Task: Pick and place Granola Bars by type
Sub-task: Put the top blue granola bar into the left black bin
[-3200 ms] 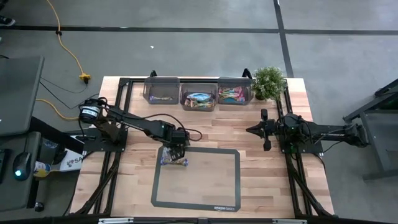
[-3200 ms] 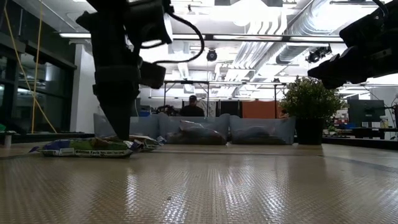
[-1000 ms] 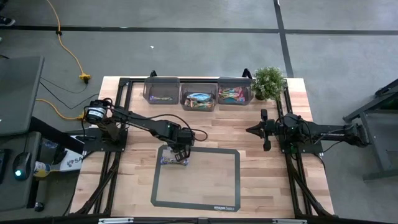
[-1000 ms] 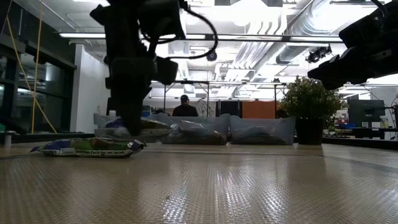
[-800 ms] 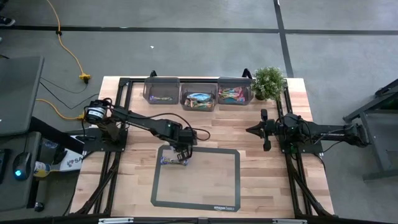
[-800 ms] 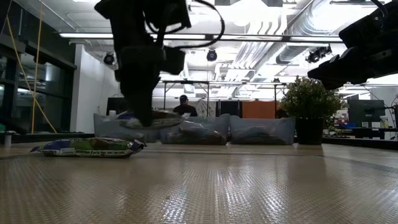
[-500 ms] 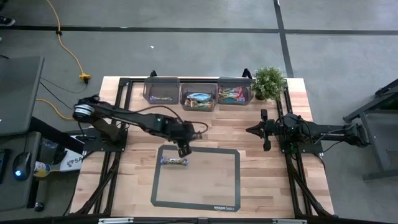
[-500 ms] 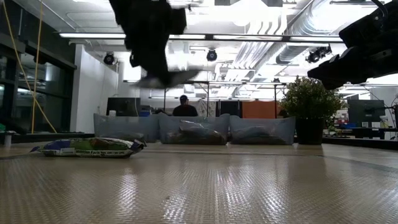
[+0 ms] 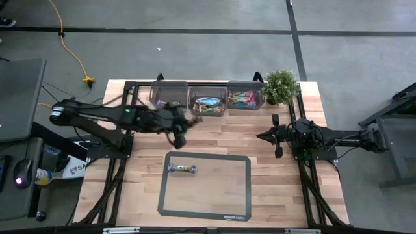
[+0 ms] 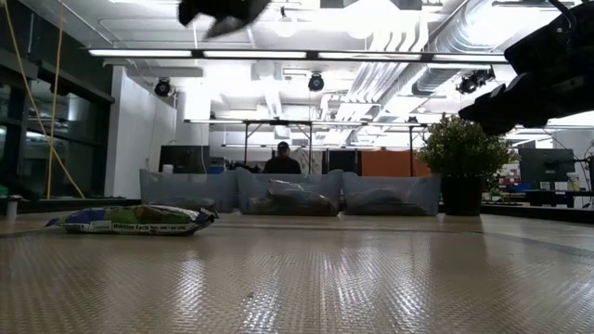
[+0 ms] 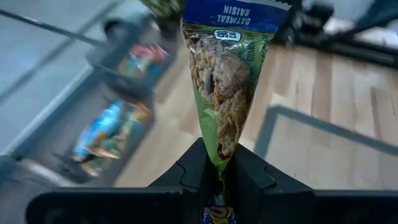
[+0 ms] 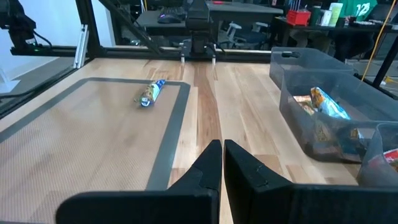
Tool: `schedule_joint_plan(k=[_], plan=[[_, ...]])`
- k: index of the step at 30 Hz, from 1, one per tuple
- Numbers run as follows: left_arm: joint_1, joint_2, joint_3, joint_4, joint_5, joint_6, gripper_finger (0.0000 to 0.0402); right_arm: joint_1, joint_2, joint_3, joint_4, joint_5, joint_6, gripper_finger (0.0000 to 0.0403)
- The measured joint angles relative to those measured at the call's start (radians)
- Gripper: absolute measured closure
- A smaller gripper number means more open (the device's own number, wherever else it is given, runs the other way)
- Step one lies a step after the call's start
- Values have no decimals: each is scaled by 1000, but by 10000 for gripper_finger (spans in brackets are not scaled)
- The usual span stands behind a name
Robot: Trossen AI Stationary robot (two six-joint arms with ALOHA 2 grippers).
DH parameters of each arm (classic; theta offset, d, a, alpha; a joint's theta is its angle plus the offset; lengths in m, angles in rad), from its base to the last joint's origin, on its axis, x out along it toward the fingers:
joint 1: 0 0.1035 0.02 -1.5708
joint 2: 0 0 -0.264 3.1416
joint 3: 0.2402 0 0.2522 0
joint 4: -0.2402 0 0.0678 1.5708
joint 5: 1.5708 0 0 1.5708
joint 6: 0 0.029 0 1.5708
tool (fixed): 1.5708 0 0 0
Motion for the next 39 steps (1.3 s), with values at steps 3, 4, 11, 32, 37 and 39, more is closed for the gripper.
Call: schedule_joint_plan(k=[3,4,11,32,37,39], plan=[[0,-70,0,7,-58,23,356,0,7,0,-5,0,0,402],[0,-89,0,1,-80,31,356,0,12,0,0,0,0,402],[0,-232,0,7,-280,112,356,0,24,0,-3,0,0,402],[253,-358,0,-64,-746,187,356,0,27,0,-5,0,0,402],[554,-321,0,-61,-449,265,356,0,27,0,-5,0,0,402],[669,-287,0,-65,-300,288,356,0,27,0,-5,0,0,402]])
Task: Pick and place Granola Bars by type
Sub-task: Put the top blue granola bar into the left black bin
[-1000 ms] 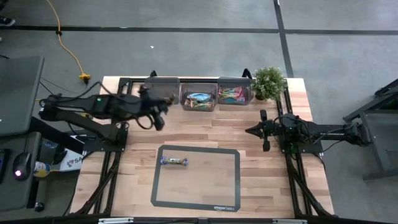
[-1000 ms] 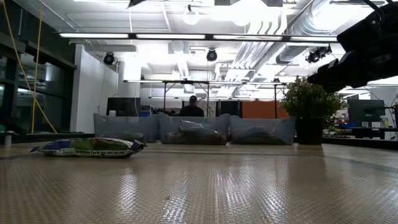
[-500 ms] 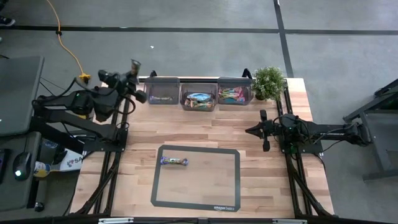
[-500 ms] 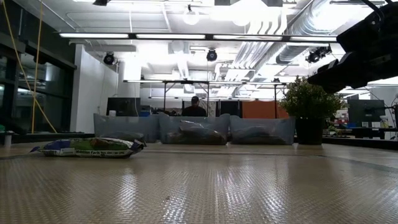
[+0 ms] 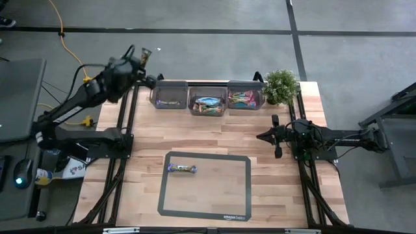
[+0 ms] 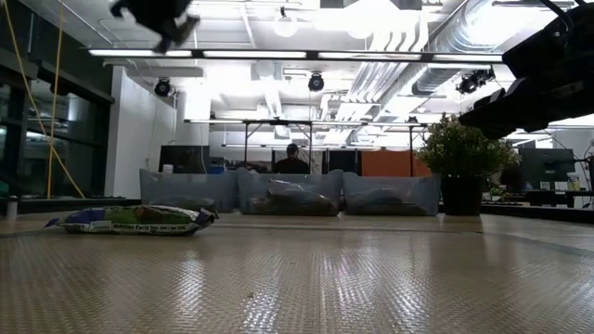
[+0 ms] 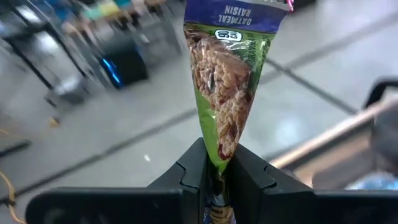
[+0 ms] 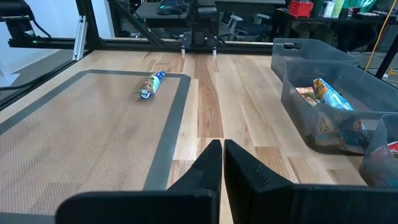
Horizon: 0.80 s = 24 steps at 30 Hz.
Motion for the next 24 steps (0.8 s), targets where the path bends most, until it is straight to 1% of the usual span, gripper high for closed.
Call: schedule_joint_plan(k=[4,6,10,12,14,16,20,24], plan=[[208,99,0,-2,280,38,356,0,0,0,0,0,0,402],[281,158,0,-2,406,61,356,0,0,0,0,0,0,402],[376,269,0,-22,573,77,356,0,0,0,0,0,0,402],[412,314,0,-39,644,124,356,0,0,0,0,0,0,402],[443,357,0,-77,715,209,356,0,0,0,0,0,0,402],[459,392,0,-119,755,303,356,0,0,0,0,0,0,402],[456,459,0,-183,755,462,356,0,0,0,0,0,0,402],[442,506,0,-213,777,607,356,0,0,0,0,0,0,402]])
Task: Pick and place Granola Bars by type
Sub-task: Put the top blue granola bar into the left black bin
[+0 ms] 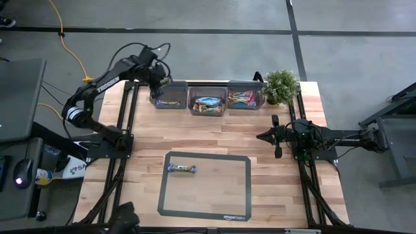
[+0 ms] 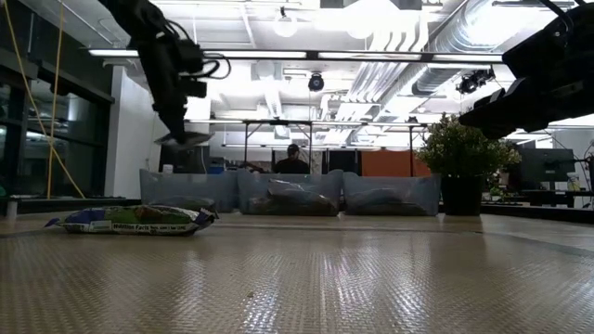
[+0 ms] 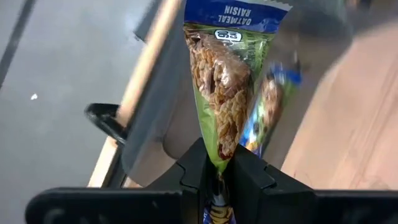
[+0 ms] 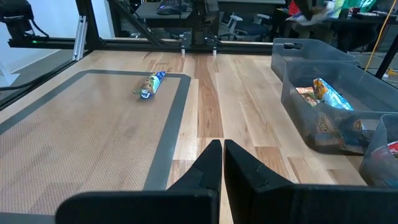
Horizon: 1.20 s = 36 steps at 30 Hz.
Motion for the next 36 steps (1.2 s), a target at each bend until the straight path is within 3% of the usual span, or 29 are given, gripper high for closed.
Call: schedule_joint_plan(k=[6,10,19,36], plan=[[-70,69,0,-42,-149,230,356,0,0,0,0,0,0,402],[-85,127,0,-62,-218,231,356,0,0,0,0,0,0,402],[-99,208,0,-13,-219,187,356,0,0,0,0,0,0,402],[-182,316,0,102,-286,273,356,0,0,0,0,0,0,402]])
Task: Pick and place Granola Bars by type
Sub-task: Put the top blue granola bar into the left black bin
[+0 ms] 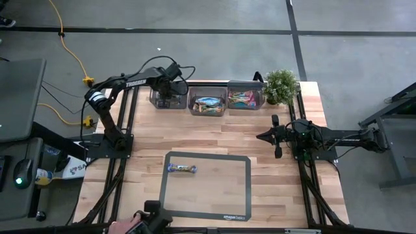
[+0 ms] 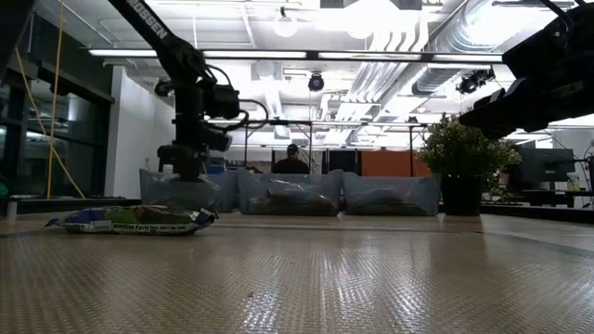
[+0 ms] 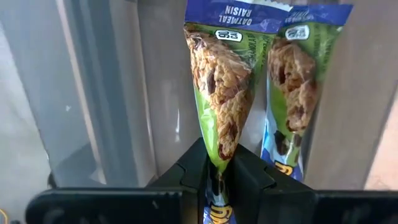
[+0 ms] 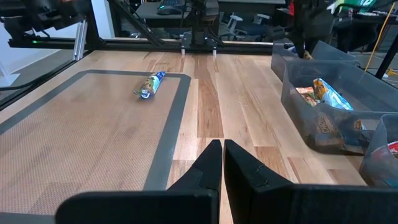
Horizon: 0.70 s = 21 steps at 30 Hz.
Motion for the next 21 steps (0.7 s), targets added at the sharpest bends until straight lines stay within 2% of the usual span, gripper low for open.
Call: schedule_joint_plan(k=[16,21], plan=[[0,13,0,17,-8,0,352,0,0,0,0,0,0,402],[0,13,0,18,-8,-1,311,0,0,0,0,0,0,402]])
